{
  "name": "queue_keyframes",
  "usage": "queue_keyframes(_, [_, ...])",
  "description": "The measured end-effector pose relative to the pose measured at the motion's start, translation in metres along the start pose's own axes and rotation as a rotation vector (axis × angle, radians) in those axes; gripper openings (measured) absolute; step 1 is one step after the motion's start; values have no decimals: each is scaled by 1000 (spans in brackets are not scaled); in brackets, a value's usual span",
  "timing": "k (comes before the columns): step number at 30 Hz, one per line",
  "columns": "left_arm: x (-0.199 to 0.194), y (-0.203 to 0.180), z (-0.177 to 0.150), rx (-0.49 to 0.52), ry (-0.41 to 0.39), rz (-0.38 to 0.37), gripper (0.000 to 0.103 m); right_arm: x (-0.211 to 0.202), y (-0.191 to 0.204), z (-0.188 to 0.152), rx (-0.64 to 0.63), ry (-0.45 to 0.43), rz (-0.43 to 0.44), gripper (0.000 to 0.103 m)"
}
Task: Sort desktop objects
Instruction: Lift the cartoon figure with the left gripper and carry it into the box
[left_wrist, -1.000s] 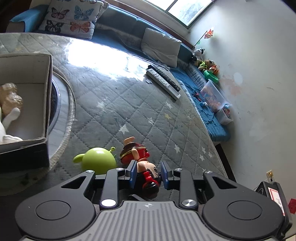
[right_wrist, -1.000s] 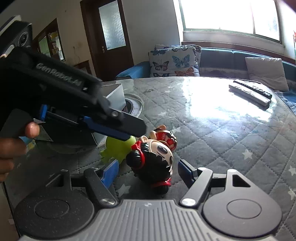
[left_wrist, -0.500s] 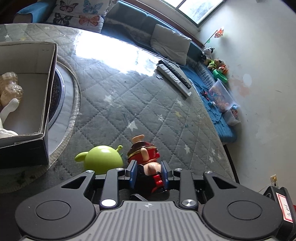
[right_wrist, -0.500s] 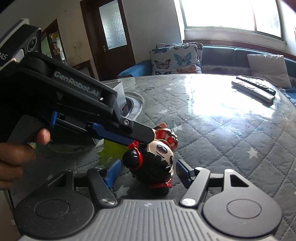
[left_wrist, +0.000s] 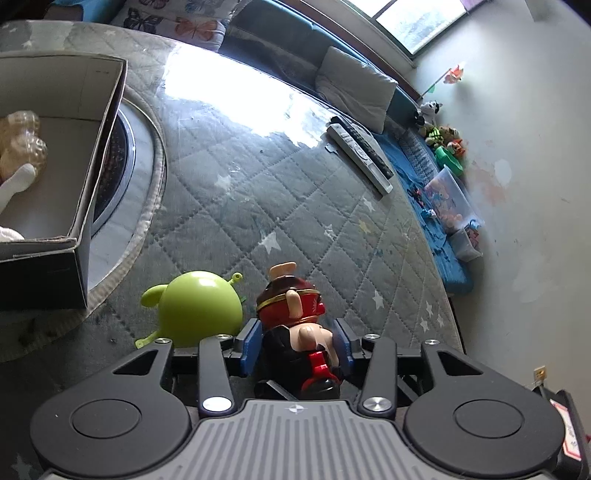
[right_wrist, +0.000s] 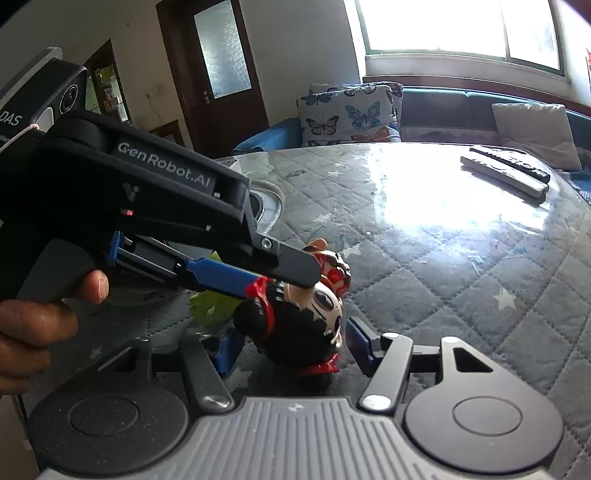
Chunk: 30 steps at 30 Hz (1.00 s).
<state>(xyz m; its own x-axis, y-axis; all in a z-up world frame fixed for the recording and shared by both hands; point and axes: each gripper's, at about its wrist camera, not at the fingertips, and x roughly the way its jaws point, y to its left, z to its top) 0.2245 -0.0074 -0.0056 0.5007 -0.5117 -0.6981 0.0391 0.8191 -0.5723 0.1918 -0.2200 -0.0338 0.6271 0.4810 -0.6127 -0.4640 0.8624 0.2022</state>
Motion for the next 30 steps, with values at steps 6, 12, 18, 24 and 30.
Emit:
queue_keyframes(6, [-4, -2, -1, 13, -3, -8, 45, -1, 2, -1, -5, 4, -5, 55])
queue_keyframes(12, [-12, -5, -6, 32, -13, -23, 44, -10, 7, -2, -11, 3, -17, 54])
queue_keyframes(18, [-41, -6, -6, 45, -76, -41, 44, -22, 27, 12, -73, -27, -18, 54])
queue_keyframes(24, [-84, 7, 5, 33, -174, -30, 44, -22, 58, 35, -154, -62, 19, 54])
queue_keyframes(30, [-128, 37, 22, -7, -279, 6, 44, -2, 102, 68, -252, -88, 89, 54])
